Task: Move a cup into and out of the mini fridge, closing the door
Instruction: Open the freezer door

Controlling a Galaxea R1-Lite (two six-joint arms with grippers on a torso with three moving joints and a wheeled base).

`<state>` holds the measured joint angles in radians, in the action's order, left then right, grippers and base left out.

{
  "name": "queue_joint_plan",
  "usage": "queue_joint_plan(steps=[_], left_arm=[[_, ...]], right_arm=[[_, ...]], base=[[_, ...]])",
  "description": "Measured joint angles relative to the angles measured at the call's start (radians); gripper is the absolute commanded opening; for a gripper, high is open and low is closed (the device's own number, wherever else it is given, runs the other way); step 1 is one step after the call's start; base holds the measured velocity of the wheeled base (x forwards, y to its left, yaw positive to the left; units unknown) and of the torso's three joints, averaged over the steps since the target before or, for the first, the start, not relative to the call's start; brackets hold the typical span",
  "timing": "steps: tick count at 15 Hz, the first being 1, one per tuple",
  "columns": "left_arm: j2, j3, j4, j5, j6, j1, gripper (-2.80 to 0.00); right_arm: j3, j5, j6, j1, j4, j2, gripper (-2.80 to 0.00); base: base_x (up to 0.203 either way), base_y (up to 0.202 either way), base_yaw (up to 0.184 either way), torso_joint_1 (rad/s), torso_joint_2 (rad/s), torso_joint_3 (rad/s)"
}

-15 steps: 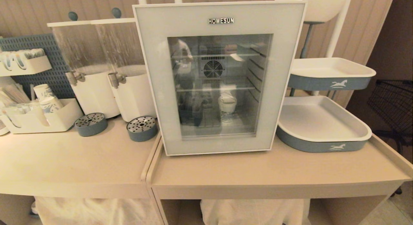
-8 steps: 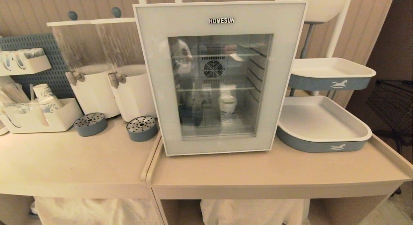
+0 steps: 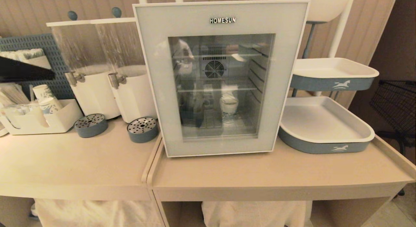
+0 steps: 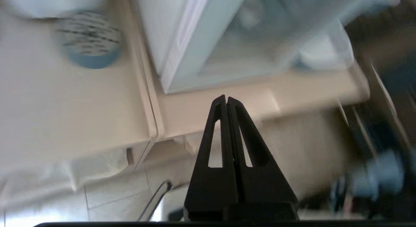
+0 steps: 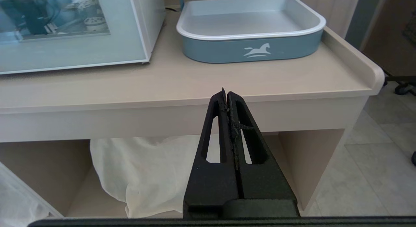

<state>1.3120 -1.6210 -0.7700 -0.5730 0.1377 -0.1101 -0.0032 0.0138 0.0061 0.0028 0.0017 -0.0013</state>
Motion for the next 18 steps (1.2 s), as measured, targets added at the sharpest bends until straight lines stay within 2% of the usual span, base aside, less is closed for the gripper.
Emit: queue_joint_plan(steps=[1,2,3,4,5,6,7,8,9,11,13,17,18], left_arm=[[0.053,0.063,0.037,-0.188,-0.14,-0.106,-2.8],[0.109,0.115,0.062,-0.349,-0.284,-0.181,-2.57],[0.171,0.16,0.084,-0.496,-0.434,-0.231,0.0],[0.228,0.196,0.118,-0.613,-0.566,-0.265,0.0],[0.272,0.226,0.166,-0.698,-0.659,-0.284,0.0],[0.306,0.245,0.21,-0.761,-0.725,-0.295,0.0],[0.329,0.255,0.223,-0.783,-0.745,-0.299,0.0],[0.347,0.256,0.244,-0.79,-0.733,-0.288,0.0],[0.368,0.247,0.269,-0.795,-0.711,-0.246,0.0],[0.413,0.21,0.312,-0.797,-0.66,-0.117,0.0],[0.469,0.158,0.346,-0.8,-0.628,-0.03,0.0],[0.562,0.099,0.432,-0.777,-0.635,0.065,0.0],[0.573,0.109,0.479,-0.74,-0.636,0.07,0.0]], right_arm=[[0.0,0.0,0.0,0.0,0.0,0.0,-2.8],[0.0,0.0,0.0,0.0,0.0,0.0,-2.8],[0.0,0.0,0.0,0.0,-0.003,0.0,-2.8],[0.0,0.0,0.0,0.0,-0.005,0.0,-2.8],[0.001,0.0,0.0,0.0,-0.005,0.001,-2.8],[0.001,0.0,0.0,0.0,-0.004,0.001,-2.8],[0.001,0.0,0.0,0.0,-0.004,0.001,-2.8],[0.001,0.0,0.0,0.0,-0.004,0.001,-2.8],[0.001,-0.001,0.0,0.0,-0.006,0.001,-2.8],[0.001,-0.001,0.0,0.0,-0.007,0.001,-2.8],[0.001,-0.001,0.0,0.0,-0.007,0.001,-2.8],[0.001,-0.005,0.0,0.0,-0.006,0.001,-2.8],[0.001,-0.005,0.0,0.001,-0.006,0.001,-2.8]], base=[[0.0,0.0,0.0,0.0,0.0,0.0],[0.0,0.0,0.0,0.0,0.0,0.0],[0.0,0.0,0.0,0.0,0.0,0.0],[0.0,0.0,0.0,0.0,0.0,0.0],[0.0,0.0,0.0,0.0,0.0,0.0],[0.0,0.0,0.0,0.0,0.0,0.0],[0.0,0.0,0.0,0.0,0.0,0.0],[0.0,0.0,0.0,0.0,0.0,0.0],[0.0,0.0,0.0,0.0,0.0,0.0],[0.0,0.0,0.0,0.0,0.0,0.0],[0.0,0.0,0.0,0.0,0.0,0.0],[0.0,0.0,0.0,0.0,0.0,0.0],[0.0,0.0,0.0,0.0,0.0,0.0]])
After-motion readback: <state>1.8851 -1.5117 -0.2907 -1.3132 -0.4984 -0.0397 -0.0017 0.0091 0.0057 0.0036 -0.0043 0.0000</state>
